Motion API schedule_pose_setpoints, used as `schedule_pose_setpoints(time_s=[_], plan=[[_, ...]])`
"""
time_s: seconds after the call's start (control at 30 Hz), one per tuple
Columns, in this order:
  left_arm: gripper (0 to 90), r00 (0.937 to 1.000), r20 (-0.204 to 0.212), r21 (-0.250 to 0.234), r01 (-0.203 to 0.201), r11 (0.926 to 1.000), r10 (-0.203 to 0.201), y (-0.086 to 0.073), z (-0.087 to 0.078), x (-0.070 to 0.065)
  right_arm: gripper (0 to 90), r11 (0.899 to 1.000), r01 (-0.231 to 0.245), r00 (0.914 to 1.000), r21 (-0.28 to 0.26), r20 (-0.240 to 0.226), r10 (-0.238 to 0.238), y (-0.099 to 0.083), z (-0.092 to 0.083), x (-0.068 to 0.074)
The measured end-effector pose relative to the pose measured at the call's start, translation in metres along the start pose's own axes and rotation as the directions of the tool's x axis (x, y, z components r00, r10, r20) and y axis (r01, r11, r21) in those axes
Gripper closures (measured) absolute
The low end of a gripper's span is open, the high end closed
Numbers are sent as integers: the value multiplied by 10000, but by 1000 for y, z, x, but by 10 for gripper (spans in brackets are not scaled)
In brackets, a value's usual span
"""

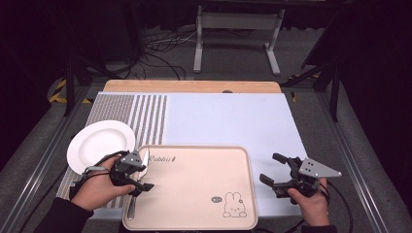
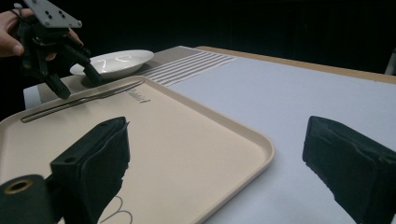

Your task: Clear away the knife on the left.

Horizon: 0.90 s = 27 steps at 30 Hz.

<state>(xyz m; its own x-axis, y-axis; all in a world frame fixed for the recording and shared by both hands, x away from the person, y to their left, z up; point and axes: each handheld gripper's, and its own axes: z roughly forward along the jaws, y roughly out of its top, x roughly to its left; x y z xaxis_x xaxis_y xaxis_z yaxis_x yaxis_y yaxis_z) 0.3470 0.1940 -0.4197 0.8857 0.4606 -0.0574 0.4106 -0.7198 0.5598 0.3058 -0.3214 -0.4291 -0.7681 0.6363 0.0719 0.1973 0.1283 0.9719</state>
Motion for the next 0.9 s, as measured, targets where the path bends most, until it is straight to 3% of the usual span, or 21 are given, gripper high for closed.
schedule_pose_setpoints(time_s=[0.03, 0.27, 0.47, 0.63, 0.9], plan=[[178, 10000, -88, -173, -4, 9998, 3, 1, -2, 0, 78, 10000, 16, 10000, 11, -14, -16, 0, 0, 0], [120, 9996, -234, -686, -164, 9975, 149, 4, -10, -1, 72, 10000, -27, 10000, -28, 30, 27, -1, -2, 0], [100, 9988, -427, -1482, -304, 9885, 243, 4, -20, -3, 69, 10000, -32, 10000, -6, 48, 32, -2, -2, 2], [97, 9983, -546, -2324, -331, 9721, 209, 0, -33, -4, 69, 10000, -67, 10000, -11, 11, 67, -2, -2, 2], [92, 9962, -849, -3263, -483, 9440, 216, -14, -46, -4, 68, 10000, -39, 10000, -18, 1, 39, -2, -2, 2]])
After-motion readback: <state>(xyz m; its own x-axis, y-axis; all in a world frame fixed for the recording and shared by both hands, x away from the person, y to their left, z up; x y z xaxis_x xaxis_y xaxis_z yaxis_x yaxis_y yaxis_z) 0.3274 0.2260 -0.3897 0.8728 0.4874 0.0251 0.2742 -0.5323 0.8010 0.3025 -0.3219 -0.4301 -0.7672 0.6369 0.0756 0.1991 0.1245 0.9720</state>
